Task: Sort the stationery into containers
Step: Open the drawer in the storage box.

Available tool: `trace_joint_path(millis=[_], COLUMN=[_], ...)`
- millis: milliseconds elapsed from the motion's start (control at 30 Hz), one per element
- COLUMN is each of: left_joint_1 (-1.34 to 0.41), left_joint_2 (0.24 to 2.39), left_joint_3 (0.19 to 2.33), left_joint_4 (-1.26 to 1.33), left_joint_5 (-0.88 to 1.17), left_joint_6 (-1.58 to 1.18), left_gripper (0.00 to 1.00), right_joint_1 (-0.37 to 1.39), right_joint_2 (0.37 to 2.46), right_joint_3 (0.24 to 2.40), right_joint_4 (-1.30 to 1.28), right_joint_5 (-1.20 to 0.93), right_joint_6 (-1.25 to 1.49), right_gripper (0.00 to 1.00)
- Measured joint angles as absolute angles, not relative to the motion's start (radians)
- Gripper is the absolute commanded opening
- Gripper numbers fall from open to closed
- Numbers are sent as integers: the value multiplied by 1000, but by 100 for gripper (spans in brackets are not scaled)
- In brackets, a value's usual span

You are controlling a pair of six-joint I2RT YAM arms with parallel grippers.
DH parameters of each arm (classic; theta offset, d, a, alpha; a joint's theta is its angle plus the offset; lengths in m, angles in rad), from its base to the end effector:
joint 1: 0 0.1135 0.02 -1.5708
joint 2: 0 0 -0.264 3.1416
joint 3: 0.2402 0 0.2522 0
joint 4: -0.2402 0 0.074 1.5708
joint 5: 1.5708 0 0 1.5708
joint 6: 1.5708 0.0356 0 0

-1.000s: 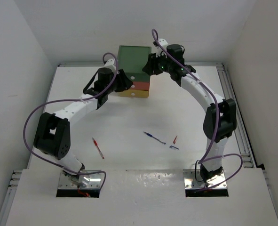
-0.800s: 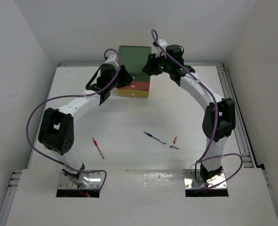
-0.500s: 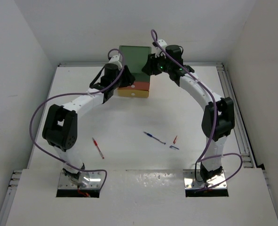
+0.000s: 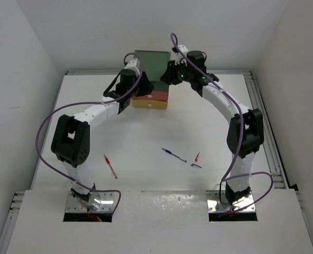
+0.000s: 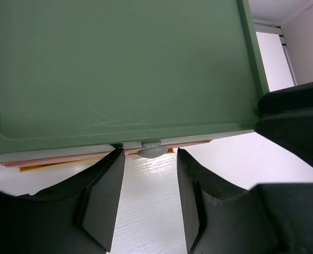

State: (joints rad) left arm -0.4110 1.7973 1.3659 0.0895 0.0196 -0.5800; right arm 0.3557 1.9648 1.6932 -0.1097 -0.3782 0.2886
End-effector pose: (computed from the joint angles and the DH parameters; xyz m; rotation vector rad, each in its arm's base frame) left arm 0.3940 -0.1725 0.2861 -0.1529 1.9672 -0.6789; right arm 0.4386 0.1770 0.3095 -0.3244 1.9814 0.7879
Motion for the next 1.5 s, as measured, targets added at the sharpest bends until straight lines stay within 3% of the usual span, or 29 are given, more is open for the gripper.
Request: trace_joint_path(millis=[167, 467, 567, 633, 667, 700, 767, 1500], left_joint_1=[-411, -411, -411, -411, -411, -412, -414, -434], left_joint_2=[1799, 1803, 1808, 1813, 1814, 1815, 1818, 1885], left_joint_3=[1385, 1433, 1451, 1460, 1463, 1464, 1464, 1547], left_joint_4=[73, 29, 9, 3, 0, -1, -7, -105], left_joint_5=[1, -20, -22, -22, -22, -20, -19, -67], left_joint_6=[-578, -567, -562, -561, -558, -553, -552, -535], left_gripper=[47, 24, 21, 26, 41, 46, 50, 38], right_joint_1=[355, 355, 355, 355, 355, 355, 355, 355], right_joint_2=[1965, 1965, 1965, 1965, 1965, 1965, 1965, 1965], right_joint_3=[1693, 1693, 1693, 1693, 1693, 1693, 1693, 1693], right_joint_4=[-110, -113, -113, -113, -113, -113, -113, -112], right_joint_5=[-379, -393, -394, -394, -394, -394, -395, -399], right_joint_6=[289, 289, 289, 289, 289, 289, 289, 289], right_gripper=[24, 23, 22, 22, 22, 22, 22, 22])
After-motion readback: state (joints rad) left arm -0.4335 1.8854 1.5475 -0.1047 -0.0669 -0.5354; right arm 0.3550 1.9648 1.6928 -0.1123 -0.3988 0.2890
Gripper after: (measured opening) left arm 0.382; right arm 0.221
